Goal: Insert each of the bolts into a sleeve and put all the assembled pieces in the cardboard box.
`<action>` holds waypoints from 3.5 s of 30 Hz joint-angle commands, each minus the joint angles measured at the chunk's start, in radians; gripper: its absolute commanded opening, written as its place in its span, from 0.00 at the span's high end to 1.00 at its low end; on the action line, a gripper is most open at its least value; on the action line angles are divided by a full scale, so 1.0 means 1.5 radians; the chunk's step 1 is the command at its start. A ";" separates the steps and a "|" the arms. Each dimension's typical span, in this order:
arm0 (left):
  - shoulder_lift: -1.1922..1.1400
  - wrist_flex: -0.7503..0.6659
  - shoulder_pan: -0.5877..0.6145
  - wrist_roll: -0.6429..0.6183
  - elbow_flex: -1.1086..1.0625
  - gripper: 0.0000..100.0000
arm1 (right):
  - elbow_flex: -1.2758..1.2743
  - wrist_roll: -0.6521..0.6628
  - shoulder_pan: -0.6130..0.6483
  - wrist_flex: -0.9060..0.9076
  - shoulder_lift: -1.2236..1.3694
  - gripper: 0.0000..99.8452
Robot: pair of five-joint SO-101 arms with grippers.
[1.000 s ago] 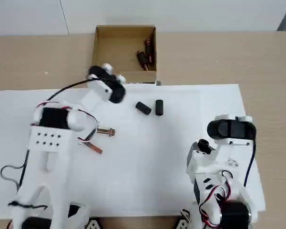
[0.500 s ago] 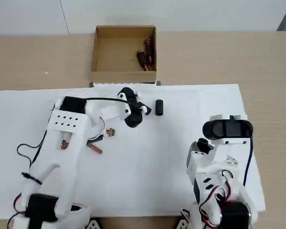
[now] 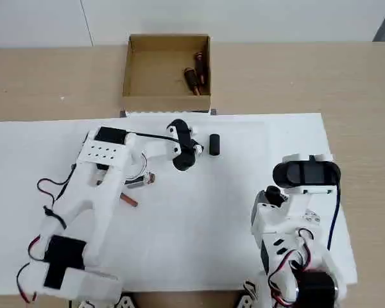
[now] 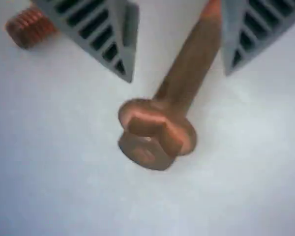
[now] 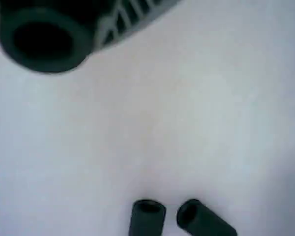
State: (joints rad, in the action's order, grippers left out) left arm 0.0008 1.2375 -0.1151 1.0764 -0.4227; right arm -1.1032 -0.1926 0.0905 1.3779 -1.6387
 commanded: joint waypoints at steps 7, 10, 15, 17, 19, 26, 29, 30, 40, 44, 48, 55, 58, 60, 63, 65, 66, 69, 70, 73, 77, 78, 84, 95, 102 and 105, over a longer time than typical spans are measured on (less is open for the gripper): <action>-0.069 -0.083 0.001 0.006 0.030 0.89 | 0.002 0.009 -0.002 -0.012 -0.005 1.00; -0.097 -0.100 0.001 0.006 0.030 0.89 | 0.002 0.009 -0.002 -0.012 -0.005 1.00; -0.123 -0.104 -0.003 0.006 0.031 0.99 | 0.002 0.009 -0.001 -0.012 -0.005 1.00; -0.123 -0.102 -0.004 0.006 0.031 0.99 | 0.002 0.009 -0.001 -0.012 -0.005 1.00; -0.123 -0.095 -0.003 0.005 0.042 0.99 | 0.002 0.009 -0.001 -0.012 -0.005 1.00; -0.123 0.089 -0.017 0.002 0.186 0.99 | 0.047 0.008 0.001 -0.012 -0.005 1.00; -0.122 0.166 -0.031 -0.014 0.253 0.99 | 0.059 0.008 0.001 -0.011 -0.005 1.00; -0.121 0.189 -0.034 -0.027 0.278 0.99 | 0.064 0.008 0.001 -0.006 -0.005 1.00; 0.077 0.272 -0.102 -0.174 0.352 0.99 | 0.140 0.008 0.002 0.056 -0.005 1.00; 0.133 0.277 -0.150 -0.350 0.353 0.99 | 0.159 0.009 0.002 0.080 -0.005 1.00; 0.202 0.276 -0.189 -0.422 0.354 0.99 | 0.160 0.009 0.020 0.103 -0.006 1.00; 0.348 0.183 -0.211 -0.549 0.284 0.99 | 0.157 0.042 0.090 0.083 -0.006 1.00; 0.438 0.115 -0.211 -0.602 0.194 0.99 | 0.130 0.044 0.091 0.042 -0.006 1.00; 0.503 0.060 -0.211 -0.634 0.107 0.99 | 0.096 0.058 0.091 0.013 -0.006 1.00; 0.618 -0.043 -0.211 -0.672 -0.040 0.99 | 0.056 0.065 0.092 -0.044 -0.006 1.00; 0.705 -0.114 -0.211 -0.685 -0.135 0.99 | 0.034 0.066 0.093 -0.081 -0.006 1.00; 0.749 -0.148 -0.211 -0.691 -0.180 0.99 | 0.021 0.066 0.099 -0.096 -0.006 1.00; 0.866 -0.240 -0.211 -0.698 -0.304 0.99 | -0.008 0.064 0.136 -0.121 -0.006 1.00; 0.900 -0.255 -0.211 -0.698 -0.338 0.99 | -0.017 0.062 0.150 -0.129 -0.006 1.00; 0.985 -0.266 -0.210 -0.714 -0.415 0.99 | -0.053 0.062 0.181 -0.170 -0.006 1.00; 1.059 -0.266 -0.189 -0.819 -0.468 0.99 | -0.113 0.065 0.219 -0.238 -0.006 1.00; 1.071 -0.266 -0.181 -0.845 -0.479 0.99 | -0.125 0.066 0.232 -0.256 -0.006 1.00; 1.142 -0.267 -0.168 -0.992 -0.532 0.99 | -0.183 0.081 0.305 -0.347 -0.006 1.00; 1.211 -0.346 -0.170 -1.146 -0.633 0.99 | -0.239 0.109 0.394 -0.445 -0.005 1.00; 1.211 -0.405 -0.171 -1.154 -0.664 0.99 | -0.238 0.153 0.430 -0.449 -0.005 1.00; 1.211 -0.407 -0.171 -1.176 -0.668 0.99 | -0.237 0.177 0.430 -0.449 -0.005 1.00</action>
State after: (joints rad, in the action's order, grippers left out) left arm 1.8052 0.6605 -0.3682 -0.6621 -1.4308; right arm -1.4714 0.0376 0.7242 0.7365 -1.6387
